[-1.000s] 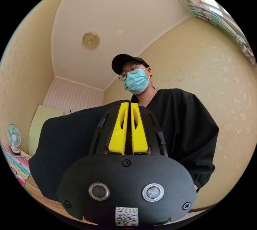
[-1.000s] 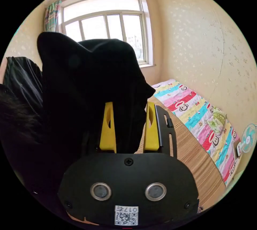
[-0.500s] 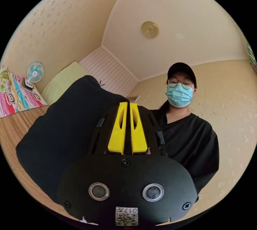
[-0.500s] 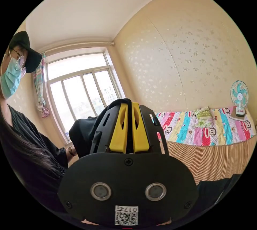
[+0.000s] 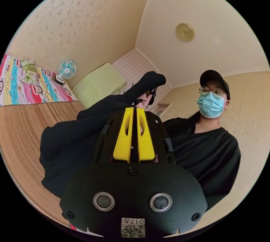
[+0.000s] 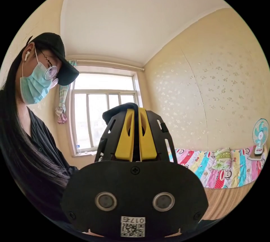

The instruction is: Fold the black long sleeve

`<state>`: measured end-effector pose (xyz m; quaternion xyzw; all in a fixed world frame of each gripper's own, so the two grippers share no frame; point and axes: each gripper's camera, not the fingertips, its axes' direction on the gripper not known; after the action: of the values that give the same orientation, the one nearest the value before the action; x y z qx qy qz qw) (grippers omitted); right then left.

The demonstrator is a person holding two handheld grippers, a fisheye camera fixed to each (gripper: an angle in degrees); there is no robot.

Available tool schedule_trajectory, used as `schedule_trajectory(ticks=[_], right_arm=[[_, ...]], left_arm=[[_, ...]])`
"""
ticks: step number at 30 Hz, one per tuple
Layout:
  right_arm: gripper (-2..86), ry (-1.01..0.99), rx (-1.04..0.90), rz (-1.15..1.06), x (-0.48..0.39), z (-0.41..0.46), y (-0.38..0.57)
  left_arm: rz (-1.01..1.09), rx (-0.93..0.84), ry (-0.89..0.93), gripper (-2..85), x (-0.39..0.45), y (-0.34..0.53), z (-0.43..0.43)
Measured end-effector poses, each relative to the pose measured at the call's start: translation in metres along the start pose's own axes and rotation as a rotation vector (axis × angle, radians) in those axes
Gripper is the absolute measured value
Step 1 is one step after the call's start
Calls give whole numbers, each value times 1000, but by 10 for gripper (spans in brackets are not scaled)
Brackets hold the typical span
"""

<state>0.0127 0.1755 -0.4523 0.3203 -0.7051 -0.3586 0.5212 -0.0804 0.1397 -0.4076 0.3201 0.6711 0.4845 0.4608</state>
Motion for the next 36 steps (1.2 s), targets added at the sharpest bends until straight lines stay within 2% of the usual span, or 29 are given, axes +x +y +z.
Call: schedule_trajectory(ticks=[2,4,6,8,10,11,13,15,17,19,22,24,27,28,29,31,32,33,34,36], right_arm=[[30,7,4,-21,-1,-4,-9],[30,-42,30,-17,-1,-8,-21],[30,-85,52,-8,1,-11,-31],[29,-99,55,-37,3,-13,-40],[29,-149,81,-45,12,-26,-50],[29,-178,95,-40,15,-31,-51],[29,-189,116,10,31,-47,-51],[29,-246,130,47,47,-55,-50],[29,-384,167,111,66,-58,-49],[29,-525,216,215,93,-52,-50],[29,-731,293,347,128,-33,-51],[29,-840,341,419,146,-19,-52],[30,-750,327,483,161,-4,-63],[31,-716,306,484,164,2,-71],[31,-699,301,482,165,4,-75],[31,-695,306,457,166,16,-89],[32,-705,309,456,167,19,-92],[32,-727,323,454,167,23,-97],[32,-731,328,450,167,26,-102],[32,-731,340,446,168,28,-106]], left_arm=[[-8,-25,-94,76,-3,-7,-4],[-13,-136,-291,120,-2,-16,3],[-25,-264,-424,112,-5,-19,18],[94,-205,-316,9,3,-18,21],[271,8,-3,0,7,-15,4],[282,59,35,-1,4,-15,-2],[237,231,6,-2,-16,-11,-25],[144,231,-126,5,-33,-10,-25],[42,124,-268,48,-54,-11,-6],[-102,-70,-454,138,-91,-14,36],[-174,-333,-549,162,-150,-15,103],[-206,-462,-507,173,-187,-11,145],[-228,-555,-208,196,-215,-2,215],[-201,-559,-171,199,-211,-1,237],[-190,-568,-194,198,-208,-1,247],[-173,-653,-468,175,-209,1,286],[-171,-683,-543,134,-212,3,295],[-141,-726,-648,52,-218,6,309],[-107,-697,-669,48,-222,6,313],[-142,-646,-565,50,-235,1,309]])
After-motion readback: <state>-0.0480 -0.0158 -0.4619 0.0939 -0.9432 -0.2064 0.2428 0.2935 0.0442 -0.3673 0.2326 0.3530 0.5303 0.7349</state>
